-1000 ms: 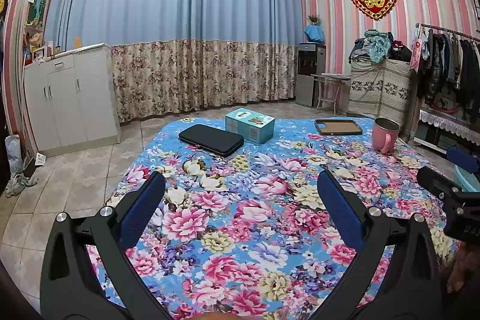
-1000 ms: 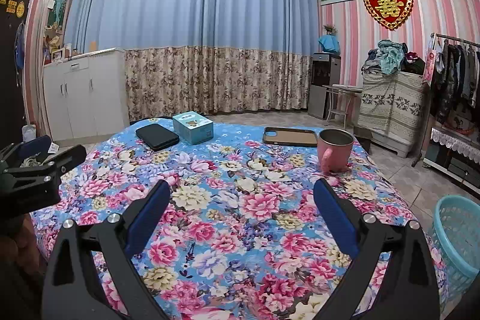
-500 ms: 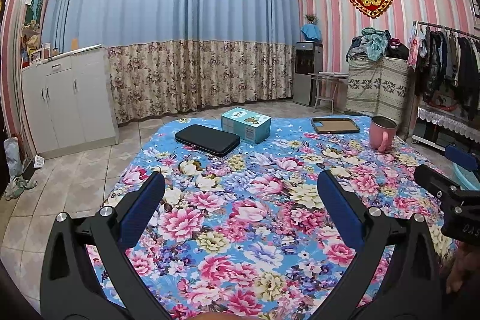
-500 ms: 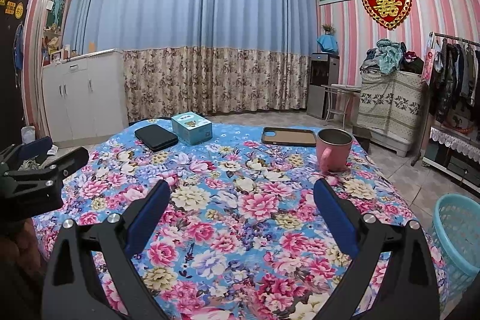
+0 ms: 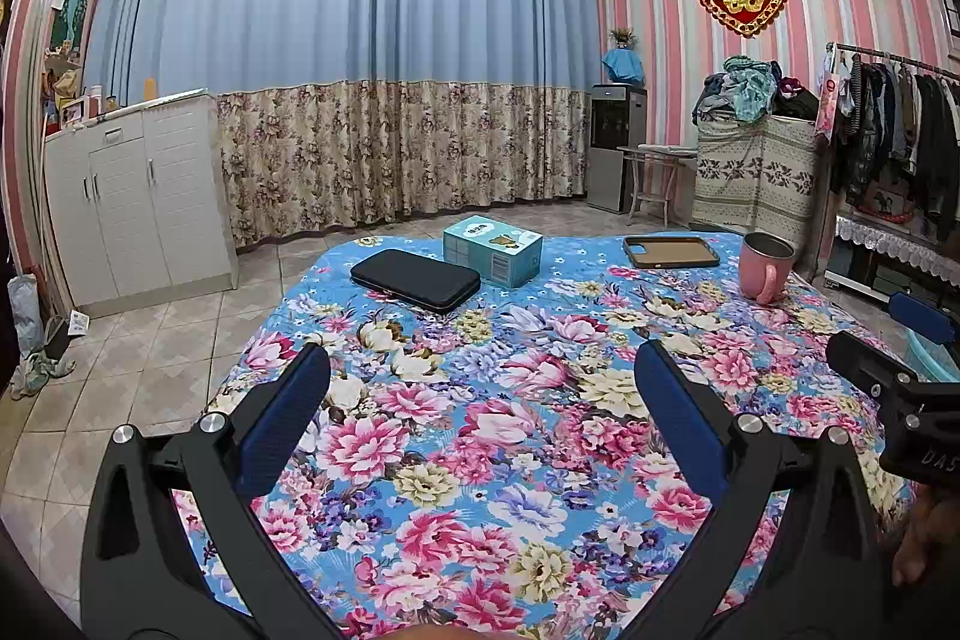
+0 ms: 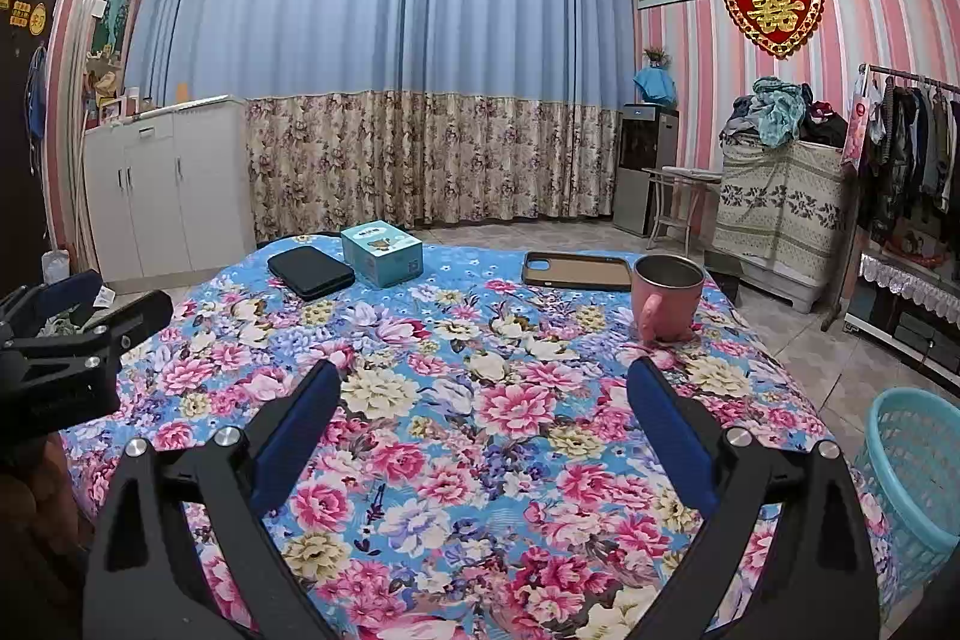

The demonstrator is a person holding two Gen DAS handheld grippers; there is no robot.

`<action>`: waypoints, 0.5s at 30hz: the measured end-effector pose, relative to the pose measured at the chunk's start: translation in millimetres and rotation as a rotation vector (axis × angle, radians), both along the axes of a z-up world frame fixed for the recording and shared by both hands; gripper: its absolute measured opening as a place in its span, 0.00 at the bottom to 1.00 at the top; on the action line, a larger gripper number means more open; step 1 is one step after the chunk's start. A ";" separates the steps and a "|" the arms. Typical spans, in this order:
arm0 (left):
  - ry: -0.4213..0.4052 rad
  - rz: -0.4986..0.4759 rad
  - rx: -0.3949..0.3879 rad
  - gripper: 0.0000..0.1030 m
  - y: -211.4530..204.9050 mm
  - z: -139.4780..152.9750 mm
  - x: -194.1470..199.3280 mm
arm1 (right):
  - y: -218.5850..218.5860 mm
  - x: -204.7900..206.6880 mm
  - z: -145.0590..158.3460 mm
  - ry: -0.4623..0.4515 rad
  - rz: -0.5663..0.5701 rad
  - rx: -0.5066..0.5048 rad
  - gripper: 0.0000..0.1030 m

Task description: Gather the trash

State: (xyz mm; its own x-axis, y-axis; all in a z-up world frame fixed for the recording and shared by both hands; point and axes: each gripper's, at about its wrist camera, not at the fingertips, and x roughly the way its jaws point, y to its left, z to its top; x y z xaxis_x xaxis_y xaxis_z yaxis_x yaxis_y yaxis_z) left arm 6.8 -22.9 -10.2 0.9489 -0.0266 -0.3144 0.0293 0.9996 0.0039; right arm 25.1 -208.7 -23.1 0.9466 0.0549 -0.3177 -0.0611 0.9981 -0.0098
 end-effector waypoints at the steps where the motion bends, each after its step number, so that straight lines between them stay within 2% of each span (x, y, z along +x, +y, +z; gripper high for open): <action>1: 0.000 0.000 0.000 0.95 0.0 0.0 0.0 | -0.1 0.2 -0.1 0.001 0.000 0.001 0.91; 15: 0.000 0.000 -0.001 0.95 -0.7 0.1 -0.8 | 1.5 0.4 -0.9 0.000 0.001 0.003 0.91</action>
